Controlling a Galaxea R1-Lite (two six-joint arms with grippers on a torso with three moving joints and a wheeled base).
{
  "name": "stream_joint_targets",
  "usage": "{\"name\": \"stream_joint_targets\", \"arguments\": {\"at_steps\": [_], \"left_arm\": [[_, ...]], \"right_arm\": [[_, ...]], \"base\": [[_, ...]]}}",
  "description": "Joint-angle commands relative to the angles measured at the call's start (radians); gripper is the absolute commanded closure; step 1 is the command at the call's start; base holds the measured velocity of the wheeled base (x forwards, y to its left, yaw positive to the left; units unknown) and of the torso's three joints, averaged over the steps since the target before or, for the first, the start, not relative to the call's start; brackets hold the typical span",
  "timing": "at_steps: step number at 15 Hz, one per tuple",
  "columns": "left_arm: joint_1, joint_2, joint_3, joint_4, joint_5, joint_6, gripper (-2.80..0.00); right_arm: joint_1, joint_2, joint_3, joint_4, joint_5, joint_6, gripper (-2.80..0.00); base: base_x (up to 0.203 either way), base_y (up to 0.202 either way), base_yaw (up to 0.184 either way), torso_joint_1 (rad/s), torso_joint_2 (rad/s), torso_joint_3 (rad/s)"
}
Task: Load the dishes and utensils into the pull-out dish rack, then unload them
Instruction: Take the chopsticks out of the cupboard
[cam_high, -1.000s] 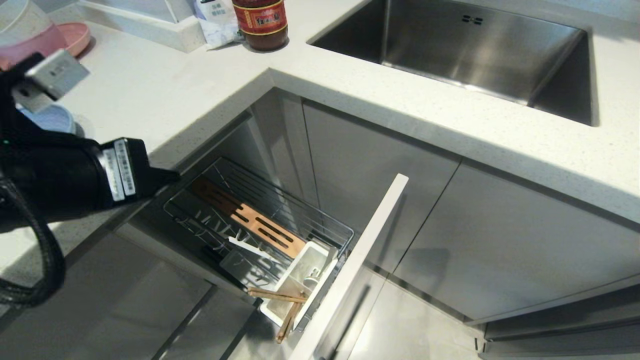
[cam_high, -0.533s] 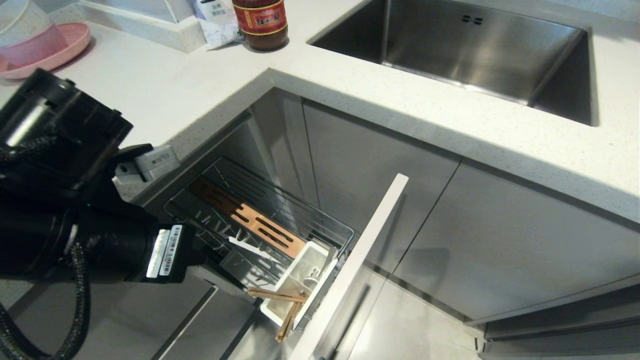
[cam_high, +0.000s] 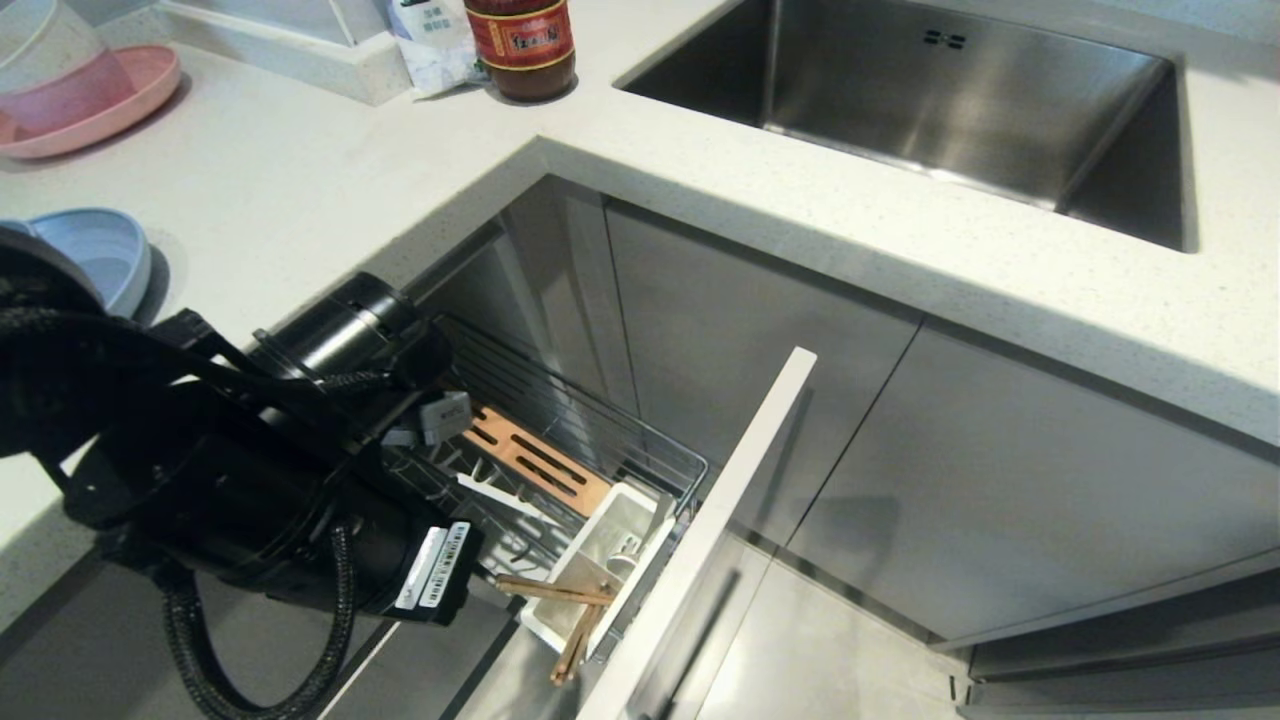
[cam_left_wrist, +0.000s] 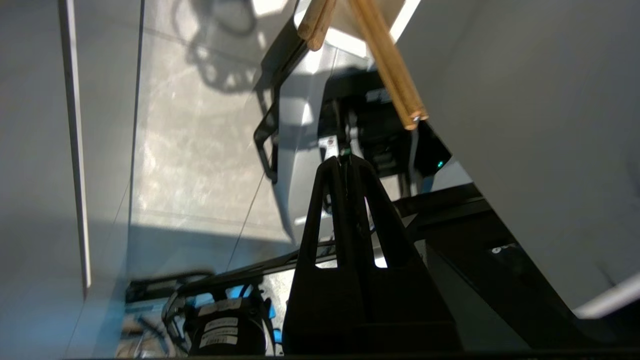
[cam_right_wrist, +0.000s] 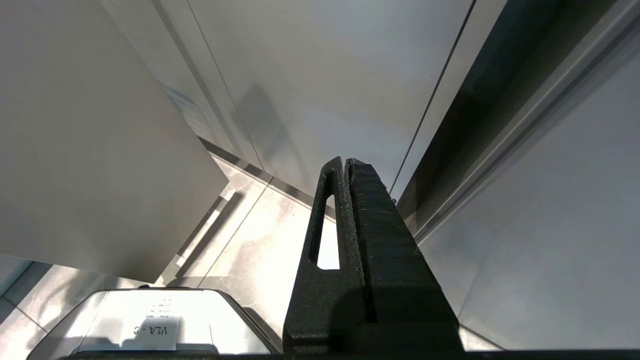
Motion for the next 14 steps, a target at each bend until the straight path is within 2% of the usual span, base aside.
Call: {"name": "stream_joint_targets", "arguments": {"at_steps": [1,10,12,14], "left_arm": [[0.001,0.066,0.004,0.007,0.002,-0.003,-2.80],[0.022,0.203,-0.003,0.037,-0.002,-0.007,-2.80],[0.032,0.231,-0.009,0.041,-0.020,-0.005,-2.80],[0.045,0.263,-0.037,0.093,-0.032,-0.002,-2.80]], "right_arm": [[0.000,-0.004,0.002,-0.001,0.000,0.000,0.00],[0.001,-0.004,0.002,-0.001,0.000,0.000,0.00],[0.001,-0.004,0.002,-0.001,0.000,0.000,0.00],[0.000,-0.003,0.002,-0.001,0.000,0.000,0.00]], "base": [[0.000,0.000,0.000,0.000,0.00,0.000],[0.000,0.000,0.000,0.000,0.00,0.000],[0.000,0.000,0.000,0.000,0.00,0.000],[0.000,0.000,0.000,0.000,0.00,0.000]]}}
